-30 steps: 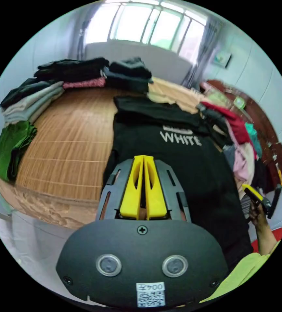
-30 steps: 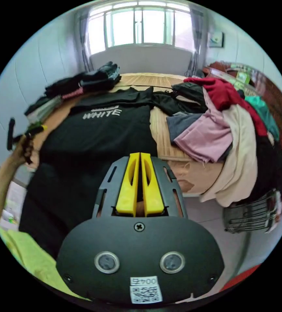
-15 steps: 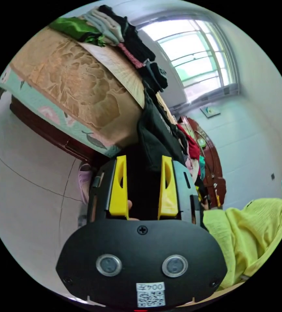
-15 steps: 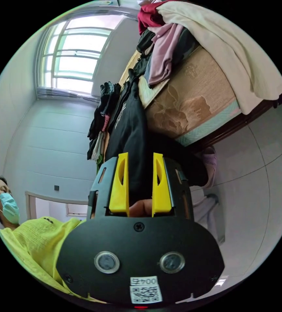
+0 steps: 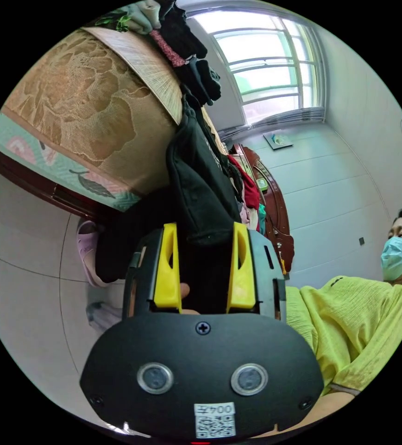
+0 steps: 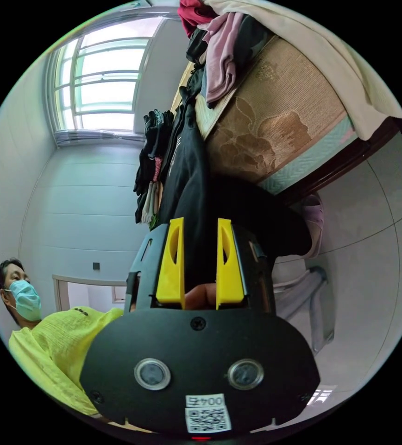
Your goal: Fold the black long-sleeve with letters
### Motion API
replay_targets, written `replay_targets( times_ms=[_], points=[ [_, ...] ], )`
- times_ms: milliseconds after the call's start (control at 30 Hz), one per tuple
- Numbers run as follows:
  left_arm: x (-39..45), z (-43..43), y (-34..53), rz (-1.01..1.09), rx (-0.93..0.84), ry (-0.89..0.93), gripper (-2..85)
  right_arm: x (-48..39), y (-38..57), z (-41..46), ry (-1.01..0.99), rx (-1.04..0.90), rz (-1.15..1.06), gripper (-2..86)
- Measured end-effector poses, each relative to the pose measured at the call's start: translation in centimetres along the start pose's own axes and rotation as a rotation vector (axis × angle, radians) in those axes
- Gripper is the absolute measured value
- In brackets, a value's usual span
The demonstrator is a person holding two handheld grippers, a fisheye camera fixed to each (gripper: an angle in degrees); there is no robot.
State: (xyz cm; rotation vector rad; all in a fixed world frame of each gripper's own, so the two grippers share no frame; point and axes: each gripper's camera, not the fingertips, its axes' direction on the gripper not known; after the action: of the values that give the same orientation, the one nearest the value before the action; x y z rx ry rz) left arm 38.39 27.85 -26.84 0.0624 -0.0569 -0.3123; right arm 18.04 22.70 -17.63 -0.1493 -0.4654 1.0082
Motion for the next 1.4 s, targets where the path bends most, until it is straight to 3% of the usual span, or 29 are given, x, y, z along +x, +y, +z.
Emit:
replay_targets(
  times_ms=[267, 633, 833, 1067, 1400],
  points=[
    [4.3, -3.5, -0.5, 0.051, 0.027, 0.014, 4.6, -0.7, 0.6, -1.8, -0.074, -0.05, -0.046, 11.5],
    [9.4, -6.7, -1.4, 0.031, 0.03, 0.038, 2.7, -3.5, 2.1, -3.7, -0.156, -0.112, -0.143, 4.7],
    [14.4, -10.2, -2.5, 0.077, 0.077, -0.027, 2.5, -8.9, 1.5, -7.3, -0.084, -0.03, -0.272, 3.8],
    [19.9, -15.6, -3.0, 0.109, 0.161, -0.012, 2.3, -12.1, 2.2, -13.2, -0.215, 0.134, -0.299, 3.6],
    [26.5, -20.0, -0.2, 0.124, 0.106, 0.01, 2.0, -15.9, 7.1, -18.3, -0.26, 0.136, -0.41, 3.7]
  ],
)
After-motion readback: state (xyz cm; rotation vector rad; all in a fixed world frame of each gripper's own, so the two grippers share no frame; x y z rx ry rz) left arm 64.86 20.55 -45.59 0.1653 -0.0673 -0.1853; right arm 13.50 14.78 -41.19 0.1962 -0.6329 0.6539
